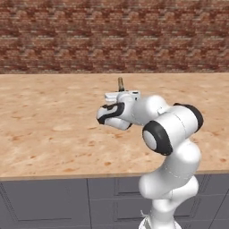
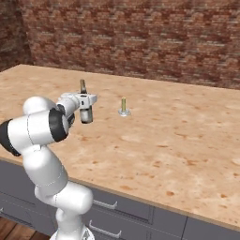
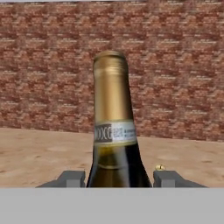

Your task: Open the cabinet directly in front. Then move the wine and the mug to the dining counter with the candle on it.

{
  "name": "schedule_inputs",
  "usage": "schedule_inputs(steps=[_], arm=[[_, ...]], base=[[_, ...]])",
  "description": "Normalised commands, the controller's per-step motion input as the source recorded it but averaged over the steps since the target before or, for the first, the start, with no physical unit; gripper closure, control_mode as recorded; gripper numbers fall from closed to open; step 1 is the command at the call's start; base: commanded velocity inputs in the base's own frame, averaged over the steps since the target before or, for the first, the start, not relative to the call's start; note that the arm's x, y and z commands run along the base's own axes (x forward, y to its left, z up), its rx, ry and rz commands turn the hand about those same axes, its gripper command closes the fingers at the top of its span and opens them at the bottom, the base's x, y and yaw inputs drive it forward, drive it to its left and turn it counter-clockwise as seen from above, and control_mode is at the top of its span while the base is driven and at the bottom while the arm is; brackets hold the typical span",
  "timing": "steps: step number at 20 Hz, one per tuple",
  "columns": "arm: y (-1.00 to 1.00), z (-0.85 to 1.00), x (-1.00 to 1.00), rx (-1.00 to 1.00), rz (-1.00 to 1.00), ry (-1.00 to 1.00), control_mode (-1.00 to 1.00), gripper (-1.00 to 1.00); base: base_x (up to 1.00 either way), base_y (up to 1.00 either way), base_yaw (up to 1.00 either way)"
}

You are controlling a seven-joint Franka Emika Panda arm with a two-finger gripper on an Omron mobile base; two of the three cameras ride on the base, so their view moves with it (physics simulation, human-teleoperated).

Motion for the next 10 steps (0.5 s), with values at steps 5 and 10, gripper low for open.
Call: schedule_inputs(steps=[5, 10], arm=[[-0.04, -0.01, -0.06, 0.01, 0.0, -0.07, -1.0, 1.0], [-0.01, -0.02, -0.04, 0.0, 0.0, -0.1, -1.0, 1.0]], base=[[0.0, 0.0, 0.0], [0.0, 0.0, 0.0]])
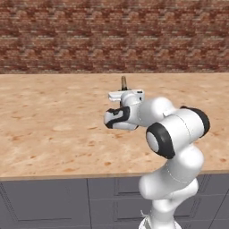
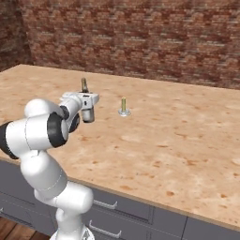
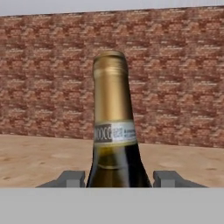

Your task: Open the cabinet directly in front. Then move the wine and the mug to the dining counter with the candle on it.

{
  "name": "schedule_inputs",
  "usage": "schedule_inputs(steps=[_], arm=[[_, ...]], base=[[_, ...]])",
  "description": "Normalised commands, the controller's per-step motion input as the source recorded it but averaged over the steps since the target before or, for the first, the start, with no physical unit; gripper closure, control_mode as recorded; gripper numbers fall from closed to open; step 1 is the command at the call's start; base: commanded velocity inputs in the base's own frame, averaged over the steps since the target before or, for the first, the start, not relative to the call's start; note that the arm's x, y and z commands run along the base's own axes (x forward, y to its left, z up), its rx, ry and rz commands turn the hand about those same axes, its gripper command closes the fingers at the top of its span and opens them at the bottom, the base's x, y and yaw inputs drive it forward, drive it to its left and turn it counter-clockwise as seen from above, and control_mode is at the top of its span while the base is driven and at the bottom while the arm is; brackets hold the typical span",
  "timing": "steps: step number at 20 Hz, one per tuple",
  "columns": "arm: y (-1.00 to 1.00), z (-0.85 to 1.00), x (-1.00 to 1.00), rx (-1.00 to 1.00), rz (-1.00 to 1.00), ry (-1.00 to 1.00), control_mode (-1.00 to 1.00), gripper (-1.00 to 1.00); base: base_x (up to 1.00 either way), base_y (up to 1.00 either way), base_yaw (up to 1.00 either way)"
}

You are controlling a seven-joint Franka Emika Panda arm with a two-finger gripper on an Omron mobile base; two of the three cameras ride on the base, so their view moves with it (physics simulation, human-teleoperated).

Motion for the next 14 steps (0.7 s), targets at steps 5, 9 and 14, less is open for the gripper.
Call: schedule_inputs(steps=[5, 9, 14], arm=[[-0.08, -0.12, -0.17, 0.0, 0.0, -0.19, -1.0, 1.0], [-0.05, -0.02, -0.03, 0.0, 0.0, -0.05, -1.0, 1.0], [-0.13, -0.01, 0.0, 0.02, -0.01, -0.04, -1.0, 1.0]], base=[[0.0, 0.0, 0.0], [0.0, 0.0, 0.0], [0.0, 0.0, 0.0]])
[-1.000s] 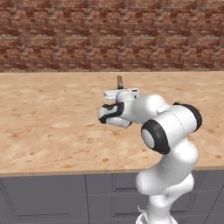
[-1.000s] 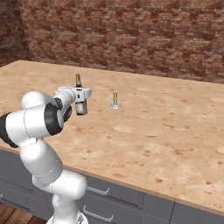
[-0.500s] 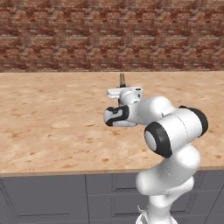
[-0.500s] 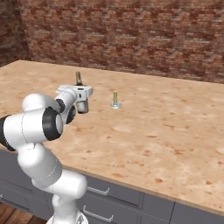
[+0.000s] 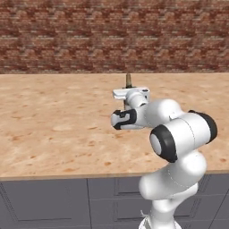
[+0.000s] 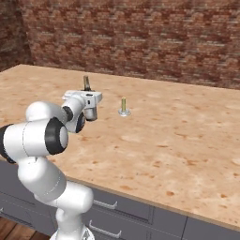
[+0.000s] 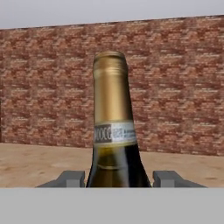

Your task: Open the cabinet directly in front. Then move the wine and the mug to the dining counter with the candle on it.

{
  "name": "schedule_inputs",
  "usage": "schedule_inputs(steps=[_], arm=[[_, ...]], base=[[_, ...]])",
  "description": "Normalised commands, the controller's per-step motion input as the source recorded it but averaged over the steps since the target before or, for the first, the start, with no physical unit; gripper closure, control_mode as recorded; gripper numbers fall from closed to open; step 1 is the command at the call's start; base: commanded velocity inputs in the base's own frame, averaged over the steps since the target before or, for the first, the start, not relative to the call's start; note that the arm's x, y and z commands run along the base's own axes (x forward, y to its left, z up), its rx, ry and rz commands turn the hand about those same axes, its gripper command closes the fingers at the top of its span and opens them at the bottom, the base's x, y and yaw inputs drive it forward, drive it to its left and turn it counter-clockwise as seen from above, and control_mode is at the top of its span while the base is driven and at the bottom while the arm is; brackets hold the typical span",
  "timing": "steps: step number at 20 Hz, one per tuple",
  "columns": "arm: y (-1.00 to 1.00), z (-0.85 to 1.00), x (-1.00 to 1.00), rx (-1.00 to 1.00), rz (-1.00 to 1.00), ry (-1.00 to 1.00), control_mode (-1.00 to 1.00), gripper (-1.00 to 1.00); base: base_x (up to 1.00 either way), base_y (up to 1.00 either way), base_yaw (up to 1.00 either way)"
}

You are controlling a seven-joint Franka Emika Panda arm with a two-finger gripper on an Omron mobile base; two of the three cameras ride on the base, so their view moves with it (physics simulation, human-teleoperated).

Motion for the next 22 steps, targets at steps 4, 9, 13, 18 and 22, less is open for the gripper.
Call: schedule_inputs(steps=[4, 9, 13, 18, 22], arm=[[0.0, -0.01, 0.0, 0.01, 0.0, 0.0, -1.0, 1.0], [0.0, -0.32, 0.0, 0.09, 0.0, 0.0, -1.0, 1.0], [0.0, -0.19, 0.02, 0.12, 0.0, 0.0, -1.0, 1.0], [0.0, -0.01, 0.01, 0.03, 0.0, 0.0, -1.0, 1.0], [0.0, -0.02, 0.09, 0.0, 0.0, 0.0, -1.0, 1.0]], base=[[0.0, 0.0, 0.0], [0.0, 0.0, 0.0], [0.0, 0.0, 0.0], [0.0, 0.0, 0.0], [0.0, 0.0, 0.0]])
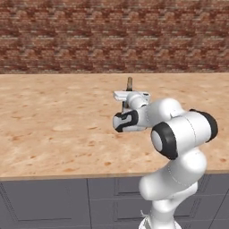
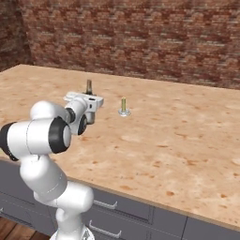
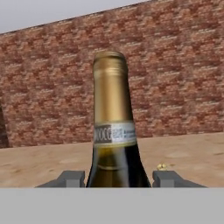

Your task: Open the cabinet directly in front. Then move the wine and the mug to the dining counter with the candle on it.

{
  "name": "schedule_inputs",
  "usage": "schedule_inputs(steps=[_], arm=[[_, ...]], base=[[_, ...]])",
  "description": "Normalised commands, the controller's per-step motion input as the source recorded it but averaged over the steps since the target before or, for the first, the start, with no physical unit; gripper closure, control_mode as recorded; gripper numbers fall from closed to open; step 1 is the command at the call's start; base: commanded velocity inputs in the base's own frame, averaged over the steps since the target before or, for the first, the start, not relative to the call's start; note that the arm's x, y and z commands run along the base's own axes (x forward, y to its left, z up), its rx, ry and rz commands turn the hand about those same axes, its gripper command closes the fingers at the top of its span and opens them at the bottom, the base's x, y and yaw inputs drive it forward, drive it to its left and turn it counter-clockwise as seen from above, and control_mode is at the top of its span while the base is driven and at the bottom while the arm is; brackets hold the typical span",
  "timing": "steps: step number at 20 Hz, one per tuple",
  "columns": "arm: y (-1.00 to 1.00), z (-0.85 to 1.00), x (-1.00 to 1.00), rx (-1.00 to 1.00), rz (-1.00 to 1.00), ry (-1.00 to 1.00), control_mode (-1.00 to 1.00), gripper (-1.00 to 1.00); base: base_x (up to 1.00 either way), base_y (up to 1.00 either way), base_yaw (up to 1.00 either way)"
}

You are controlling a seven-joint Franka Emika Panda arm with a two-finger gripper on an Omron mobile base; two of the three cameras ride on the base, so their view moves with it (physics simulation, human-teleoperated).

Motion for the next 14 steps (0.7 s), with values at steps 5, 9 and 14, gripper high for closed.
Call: schedule_inputs(steps=[5, 9, 14], arm=[[0.0, -0.21, 0.37, -0.06, -0.01, -0.01, -1.0, 1.0], [0.0, -0.4, 0.07, -0.12, 0.0, 0.0, -1.0, 1.0], [0.0, -0.23, 0.0, -0.08, 0.0, 0.0, -1.0, 1.0]], base=[[0.0, 0.0, 0.0], [0.0, 0.0, 0.0], [0.0, 0.0, 0.0]])
